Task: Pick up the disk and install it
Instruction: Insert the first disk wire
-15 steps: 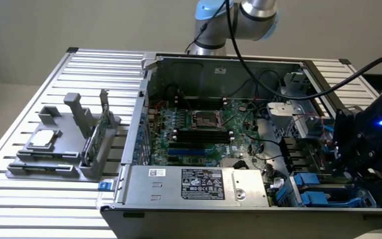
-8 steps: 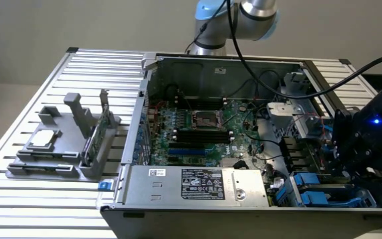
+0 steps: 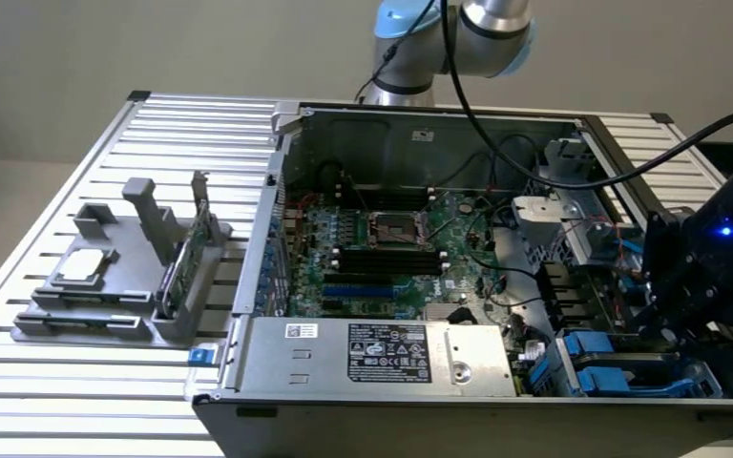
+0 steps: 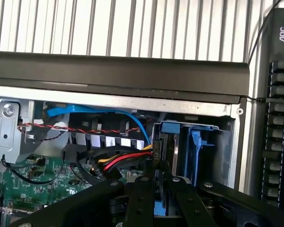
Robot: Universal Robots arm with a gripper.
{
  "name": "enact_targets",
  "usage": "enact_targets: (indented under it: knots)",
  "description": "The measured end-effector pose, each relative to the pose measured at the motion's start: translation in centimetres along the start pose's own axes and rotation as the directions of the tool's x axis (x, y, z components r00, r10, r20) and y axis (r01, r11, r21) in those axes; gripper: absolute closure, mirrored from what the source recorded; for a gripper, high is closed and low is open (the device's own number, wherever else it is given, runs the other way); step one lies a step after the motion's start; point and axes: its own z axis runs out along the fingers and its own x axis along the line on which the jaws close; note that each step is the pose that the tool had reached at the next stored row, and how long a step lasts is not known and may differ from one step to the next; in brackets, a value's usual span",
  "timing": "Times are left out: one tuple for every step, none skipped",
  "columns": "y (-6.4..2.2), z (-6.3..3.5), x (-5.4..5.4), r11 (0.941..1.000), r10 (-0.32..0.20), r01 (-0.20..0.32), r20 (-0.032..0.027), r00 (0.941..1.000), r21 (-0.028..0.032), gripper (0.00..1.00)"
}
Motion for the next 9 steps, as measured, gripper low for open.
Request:
enact_targets:
  knots:
    - [0.00, 0.00, 0.00, 1.0000, 0.000, 0.000, 0.0004, 1.0000, 0.0001, 0.84]
    - [0.00, 0.01, 0.00, 1.0000, 0.000, 0.000, 0.0019, 1.0000, 0.0001, 0.84]
    - [0.00, 0.02, 0.00, 1.0000, 0.000, 0.000, 0.0039, 1.0000, 0.0003, 0.84]
    - [0.01, 0.00, 0.00, 1.0000, 0.000, 0.000, 0.0085, 1.0000, 0.0005, 0.84]
    - [0.01, 0.01, 0.00, 1.0000, 0.001, -0.001, 0.0123, 0.9999, 0.0006, 0.84]
    - [0.01, 0.02, 0.00, 1.0000, 0.003, -0.003, 0.0166, 0.9999, 0.0007, 0.84]
    - [0.01, 0.02, 0.01, 1.0000, 0.004, -0.004, 0.0210, 0.9998, 0.0008, 0.84]
    - [0.01, 0.03, 0.01, 1.0000, 0.005, -0.005, 0.0253, 0.9997, 0.0009, 0.84]
    - [0.01, 0.05, 0.01, 1.0000, 0.006, -0.006, 0.0279, 0.9996, 0.0010, 0.84]
